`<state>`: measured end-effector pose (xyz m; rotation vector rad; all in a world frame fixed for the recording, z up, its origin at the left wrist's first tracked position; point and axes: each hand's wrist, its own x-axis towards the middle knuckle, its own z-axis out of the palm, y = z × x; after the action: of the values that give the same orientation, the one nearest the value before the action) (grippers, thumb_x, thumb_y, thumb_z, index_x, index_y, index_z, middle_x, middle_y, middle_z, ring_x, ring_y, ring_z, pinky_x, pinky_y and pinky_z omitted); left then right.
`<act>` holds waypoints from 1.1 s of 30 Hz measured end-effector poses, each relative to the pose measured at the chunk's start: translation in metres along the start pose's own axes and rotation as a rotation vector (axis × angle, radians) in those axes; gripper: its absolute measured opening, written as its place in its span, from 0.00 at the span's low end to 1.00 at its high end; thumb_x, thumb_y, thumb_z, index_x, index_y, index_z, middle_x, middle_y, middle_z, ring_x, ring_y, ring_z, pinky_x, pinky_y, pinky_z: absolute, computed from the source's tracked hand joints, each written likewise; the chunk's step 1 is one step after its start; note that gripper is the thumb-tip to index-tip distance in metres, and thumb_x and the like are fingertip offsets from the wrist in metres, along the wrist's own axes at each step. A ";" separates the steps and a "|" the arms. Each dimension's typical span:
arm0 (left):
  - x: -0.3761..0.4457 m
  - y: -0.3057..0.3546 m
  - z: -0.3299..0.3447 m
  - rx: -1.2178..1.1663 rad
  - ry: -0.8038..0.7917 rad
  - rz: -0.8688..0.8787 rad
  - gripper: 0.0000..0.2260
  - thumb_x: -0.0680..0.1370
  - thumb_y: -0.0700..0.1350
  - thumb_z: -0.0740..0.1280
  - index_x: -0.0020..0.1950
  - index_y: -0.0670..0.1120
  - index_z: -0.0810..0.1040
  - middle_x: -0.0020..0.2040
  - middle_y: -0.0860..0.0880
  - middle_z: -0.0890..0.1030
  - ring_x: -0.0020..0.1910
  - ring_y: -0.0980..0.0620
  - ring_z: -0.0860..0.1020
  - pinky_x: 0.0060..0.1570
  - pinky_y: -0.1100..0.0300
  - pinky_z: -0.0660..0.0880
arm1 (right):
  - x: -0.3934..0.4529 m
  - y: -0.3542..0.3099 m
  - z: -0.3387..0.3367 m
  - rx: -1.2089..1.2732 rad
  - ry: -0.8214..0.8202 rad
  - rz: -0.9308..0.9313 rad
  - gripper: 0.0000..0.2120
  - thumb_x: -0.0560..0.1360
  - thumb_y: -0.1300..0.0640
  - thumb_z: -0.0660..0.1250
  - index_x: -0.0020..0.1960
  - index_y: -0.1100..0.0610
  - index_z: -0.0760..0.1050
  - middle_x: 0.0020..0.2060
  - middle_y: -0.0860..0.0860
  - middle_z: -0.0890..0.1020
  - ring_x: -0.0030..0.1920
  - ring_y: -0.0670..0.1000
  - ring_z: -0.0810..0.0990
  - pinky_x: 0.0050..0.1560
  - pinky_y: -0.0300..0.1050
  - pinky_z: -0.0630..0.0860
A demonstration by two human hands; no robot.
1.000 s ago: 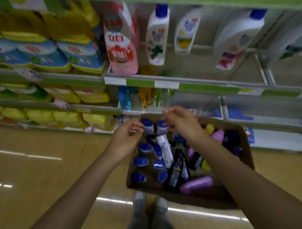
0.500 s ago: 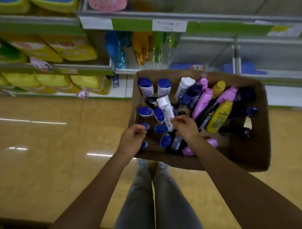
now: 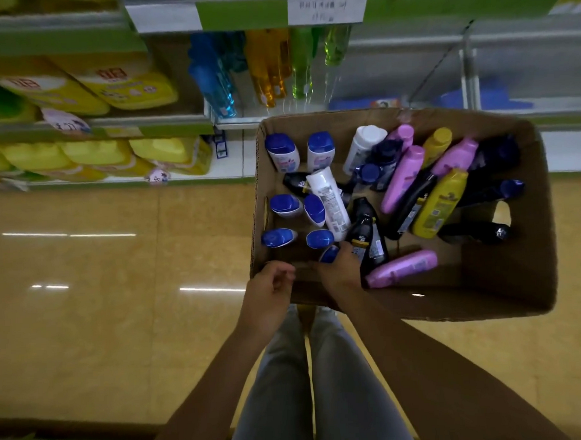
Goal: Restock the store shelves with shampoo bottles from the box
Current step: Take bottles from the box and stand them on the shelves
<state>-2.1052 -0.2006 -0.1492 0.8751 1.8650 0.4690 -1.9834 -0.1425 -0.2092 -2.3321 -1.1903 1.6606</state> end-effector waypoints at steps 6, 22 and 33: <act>0.000 0.001 -0.003 0.014 -0.017 0.027 0.08 0.79 0.39 0.62 0.53 0.49 0.77 0.47 0.56 0.78 0.45 0.64 0.76 0.40 0.77 0.71 | -0.006 0.002 -0.012 0.025 0.129 0.013 0.21 0.77 0.60 0.66 0.66 0.63 0.66 0.59 0.62 0.77 0.60 0.62 0.76 0.57 0.51 0.72; -0.025 0.061 -0.004 0.072 -0.091 0.090 0.09 0.79 0.41 0.63 0.59 0.46 0.75 0.50 0.53 0.77 0.53 0.56 0.76 0.42 0.73 0.66 | -0.072 -0.059 -0.161 0.129 -0.293 -0.148 0.19 0.68 0.73 0.70 0.54 0.56 0.79 0.53 0.59 0.82 0.51 0.54 0.82 0.52 0.52 0.81; -0.051 0.138 -0.063 -0.142 -0.477 0.176 0.32 0.69 0.48 0.76 0.70 0.59 0.66 0.61 0.62 0.77 0.57 0.65 0.75 0.60 0.60 0.72 | -0.148 -0.152 -0.240 0.080 -0.507 -0.421 0.17 0.73 0.69 0.68 0.60 0.57 0.76 0.50 0.53 0.84 0.53 0.51 0.84 0.46 0.44 0.82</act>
<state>-2.0988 -0.1433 0.0001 0.9626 1.3121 0.4477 -1.8907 -0.0333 0.0771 -1.5020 -1.5178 2.1265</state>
